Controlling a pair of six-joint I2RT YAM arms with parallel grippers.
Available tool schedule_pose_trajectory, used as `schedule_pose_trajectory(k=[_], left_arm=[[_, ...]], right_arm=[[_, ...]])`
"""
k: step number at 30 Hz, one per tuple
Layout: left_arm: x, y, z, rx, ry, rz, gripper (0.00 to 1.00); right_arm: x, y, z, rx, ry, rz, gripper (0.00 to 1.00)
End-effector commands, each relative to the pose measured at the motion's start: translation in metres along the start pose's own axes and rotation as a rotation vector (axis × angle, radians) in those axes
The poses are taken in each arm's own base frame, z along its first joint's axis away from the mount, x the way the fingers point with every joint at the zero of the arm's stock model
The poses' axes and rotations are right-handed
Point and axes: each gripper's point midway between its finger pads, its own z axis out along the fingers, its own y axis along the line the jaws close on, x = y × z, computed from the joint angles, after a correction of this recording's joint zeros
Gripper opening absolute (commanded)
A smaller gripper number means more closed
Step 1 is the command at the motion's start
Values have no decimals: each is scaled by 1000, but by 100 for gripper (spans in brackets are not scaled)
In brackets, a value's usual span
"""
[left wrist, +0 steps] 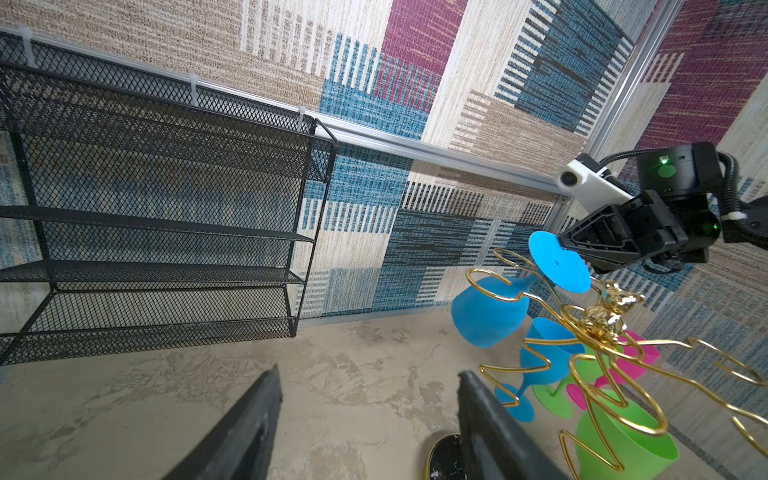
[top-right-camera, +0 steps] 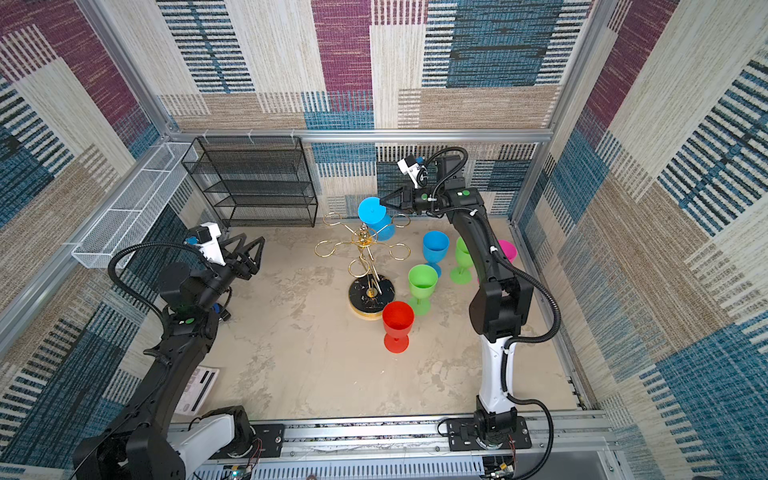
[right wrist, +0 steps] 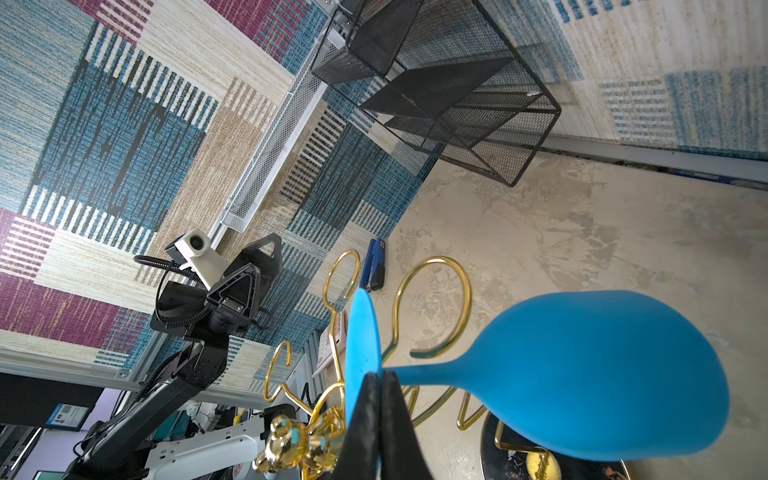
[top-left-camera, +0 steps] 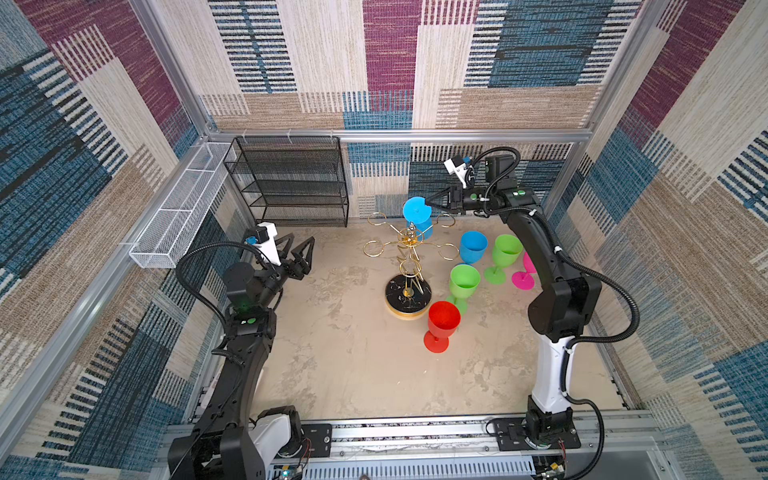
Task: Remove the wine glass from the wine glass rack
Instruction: 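Lift the blue glass by its foot up off the rack hook, then raise the blue glass higher while the left gripper reaches toward it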
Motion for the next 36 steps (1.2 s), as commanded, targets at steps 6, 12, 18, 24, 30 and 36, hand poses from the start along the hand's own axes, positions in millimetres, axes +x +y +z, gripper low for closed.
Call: schedule_pose_trajectory(k=[6,12,18,24,30,36], left_arm=[[-7,-4,-1,14,-26,14,69],[-8,-5,-2,15,-30,17,69],[-19,-8,-3,24,-66,5,69],[-57,-30,-3,131,-159,-78,65],[-86,-70,7,325,-122,-211,61],[-95,-132,26,557,-34,-248,58]], right_arm=[[-12,8,-14,11,-51,-61,0],[-17,5,-22,27,-71,-64,0],[-28,7,-36,50,-109,-83,0],[-46,21,-55,75,-163,-133,0],[-59,41,-67,100,-206,-199,0],[-66,66,-80,117,-246,-274,0]])
